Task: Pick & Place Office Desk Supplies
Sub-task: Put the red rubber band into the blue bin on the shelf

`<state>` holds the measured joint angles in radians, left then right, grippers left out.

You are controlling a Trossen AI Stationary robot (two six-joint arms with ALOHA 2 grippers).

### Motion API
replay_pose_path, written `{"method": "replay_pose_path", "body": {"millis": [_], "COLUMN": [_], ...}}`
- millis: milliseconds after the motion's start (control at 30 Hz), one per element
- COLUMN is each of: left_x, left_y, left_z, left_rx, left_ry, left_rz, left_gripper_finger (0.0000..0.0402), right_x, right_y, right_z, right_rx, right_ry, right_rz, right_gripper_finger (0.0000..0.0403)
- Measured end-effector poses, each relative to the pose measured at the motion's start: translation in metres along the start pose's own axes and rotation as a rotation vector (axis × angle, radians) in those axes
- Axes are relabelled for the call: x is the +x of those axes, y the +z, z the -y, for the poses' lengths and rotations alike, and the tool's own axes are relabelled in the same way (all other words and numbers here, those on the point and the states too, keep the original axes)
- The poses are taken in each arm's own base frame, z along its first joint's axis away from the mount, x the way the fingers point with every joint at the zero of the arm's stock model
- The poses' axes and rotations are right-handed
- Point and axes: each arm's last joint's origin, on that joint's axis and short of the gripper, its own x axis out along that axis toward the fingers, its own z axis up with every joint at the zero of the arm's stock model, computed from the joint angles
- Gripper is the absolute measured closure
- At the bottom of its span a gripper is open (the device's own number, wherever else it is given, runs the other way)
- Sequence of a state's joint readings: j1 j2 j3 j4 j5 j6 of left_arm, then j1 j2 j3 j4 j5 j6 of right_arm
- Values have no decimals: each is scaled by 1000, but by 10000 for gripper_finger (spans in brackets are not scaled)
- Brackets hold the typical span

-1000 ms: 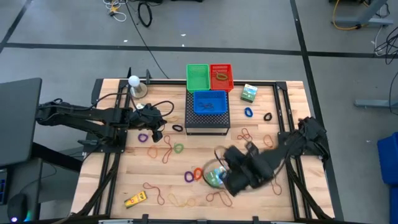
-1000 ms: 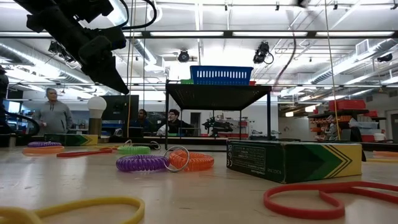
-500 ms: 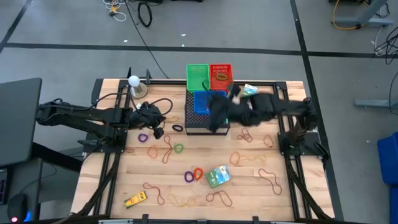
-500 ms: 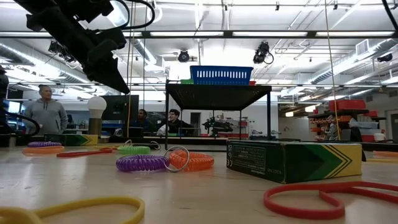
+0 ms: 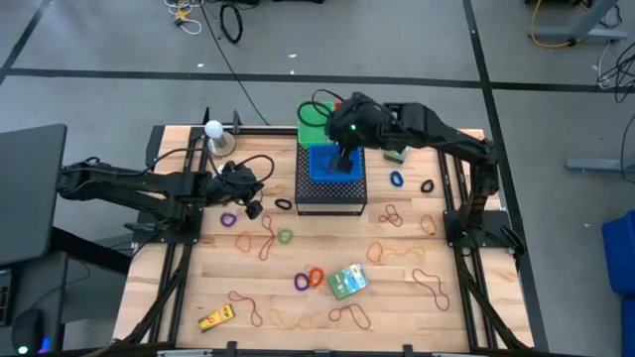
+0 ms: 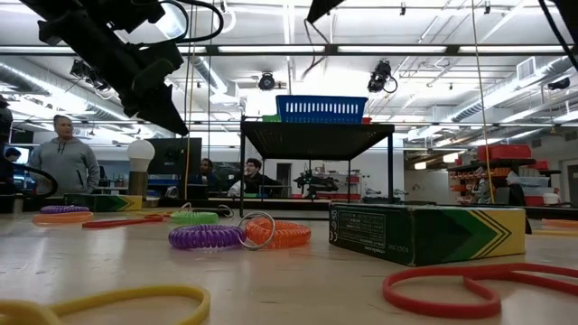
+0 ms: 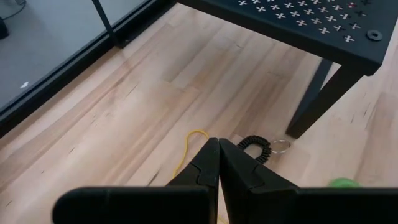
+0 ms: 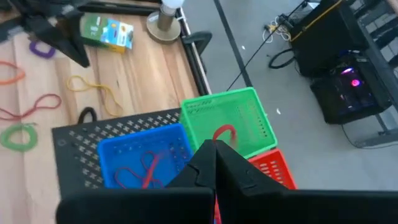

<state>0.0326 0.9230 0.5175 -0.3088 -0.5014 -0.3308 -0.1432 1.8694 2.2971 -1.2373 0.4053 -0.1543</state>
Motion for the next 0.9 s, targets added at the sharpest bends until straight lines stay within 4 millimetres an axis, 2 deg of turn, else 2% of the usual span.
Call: {"method": "replay_pose_path", "body": {"millis": [133,367,667,900], "left_x": [0,0,0,0], "left_y": [0,0,0,0], "left_z": [0,0,0,0], "left_rx": [-3,-14,-29,-43], "left_ry": [0,0,0,-1], "left_rz": [0,0,0,0], "left_gripper_finger": [392,392,392,392], "right_x": [13,31,63,76], "right_y": [-1,-2,-18,-25], "right_z": [6,2,-12,-20], "right_rx": [-15,-47,-82,-88], "right_ry": [36,81,128,155], "right_rz": [-23,-54,-149,-174], "right_gripper_finger": [403,403,403,403]}}
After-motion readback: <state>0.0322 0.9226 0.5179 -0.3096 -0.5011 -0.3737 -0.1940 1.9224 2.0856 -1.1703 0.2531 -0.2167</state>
